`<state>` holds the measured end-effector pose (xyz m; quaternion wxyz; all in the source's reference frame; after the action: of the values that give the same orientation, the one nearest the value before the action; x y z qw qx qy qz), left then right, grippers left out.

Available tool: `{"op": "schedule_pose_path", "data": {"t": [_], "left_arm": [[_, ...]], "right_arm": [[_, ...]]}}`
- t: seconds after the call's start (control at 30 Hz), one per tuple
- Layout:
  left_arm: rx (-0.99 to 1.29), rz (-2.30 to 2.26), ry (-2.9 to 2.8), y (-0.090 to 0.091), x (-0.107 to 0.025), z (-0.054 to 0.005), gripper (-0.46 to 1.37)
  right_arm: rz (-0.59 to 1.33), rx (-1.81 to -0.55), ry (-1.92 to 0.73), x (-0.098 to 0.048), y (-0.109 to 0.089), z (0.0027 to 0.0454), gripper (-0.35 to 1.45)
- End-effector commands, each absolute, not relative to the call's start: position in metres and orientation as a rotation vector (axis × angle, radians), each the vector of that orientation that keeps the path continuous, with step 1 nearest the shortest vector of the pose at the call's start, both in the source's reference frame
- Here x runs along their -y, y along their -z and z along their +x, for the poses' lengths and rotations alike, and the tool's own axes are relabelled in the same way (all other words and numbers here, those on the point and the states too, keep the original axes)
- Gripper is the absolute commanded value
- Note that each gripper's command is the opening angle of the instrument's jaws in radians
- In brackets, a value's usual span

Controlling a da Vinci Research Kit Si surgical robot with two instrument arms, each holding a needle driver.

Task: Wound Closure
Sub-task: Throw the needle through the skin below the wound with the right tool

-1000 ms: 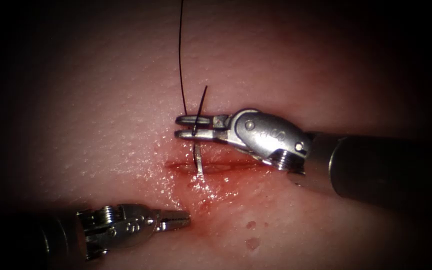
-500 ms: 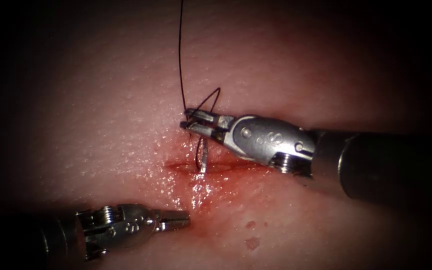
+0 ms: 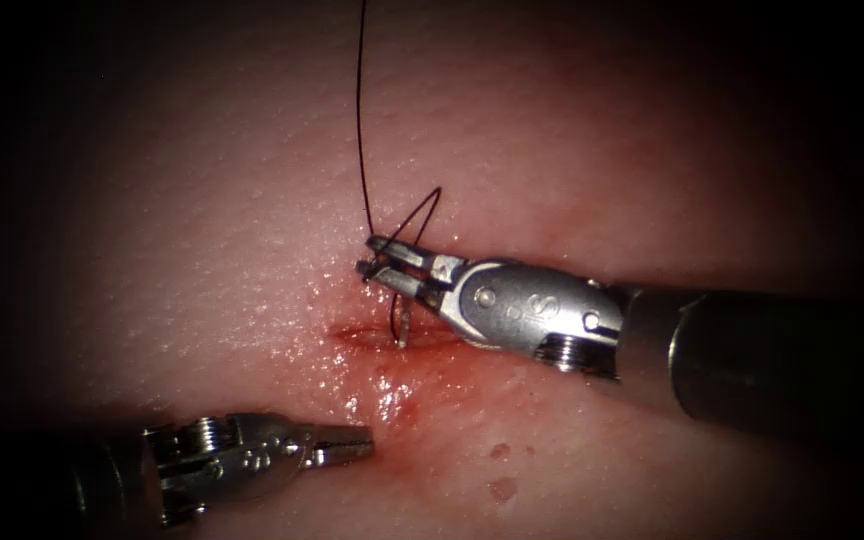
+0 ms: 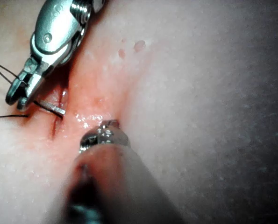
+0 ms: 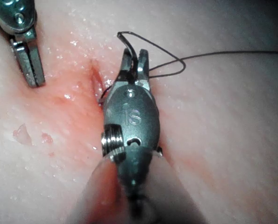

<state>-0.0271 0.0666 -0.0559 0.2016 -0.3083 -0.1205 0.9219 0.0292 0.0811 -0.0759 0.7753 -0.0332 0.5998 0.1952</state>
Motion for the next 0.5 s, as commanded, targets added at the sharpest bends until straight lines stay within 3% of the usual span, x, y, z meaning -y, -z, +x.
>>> {"op": "schedule_pose_path", "data": {"t": [0.03,0.5], "left_arm": [[0.337,-0.862,-2.575,0.0560,-0.0668,-0.0270,-0.35],[0.306,-0.873,-2.561,0.0551,-0.0667,-0.0272,-0.35]], "right_arm": [[-0.073,-1.297,-0.419,-0.0810,0.0758,0.0292,-0.35],[0.097,-1.303,-0.646,-0.0822,0.0760,0.0289,-0.35]]}}
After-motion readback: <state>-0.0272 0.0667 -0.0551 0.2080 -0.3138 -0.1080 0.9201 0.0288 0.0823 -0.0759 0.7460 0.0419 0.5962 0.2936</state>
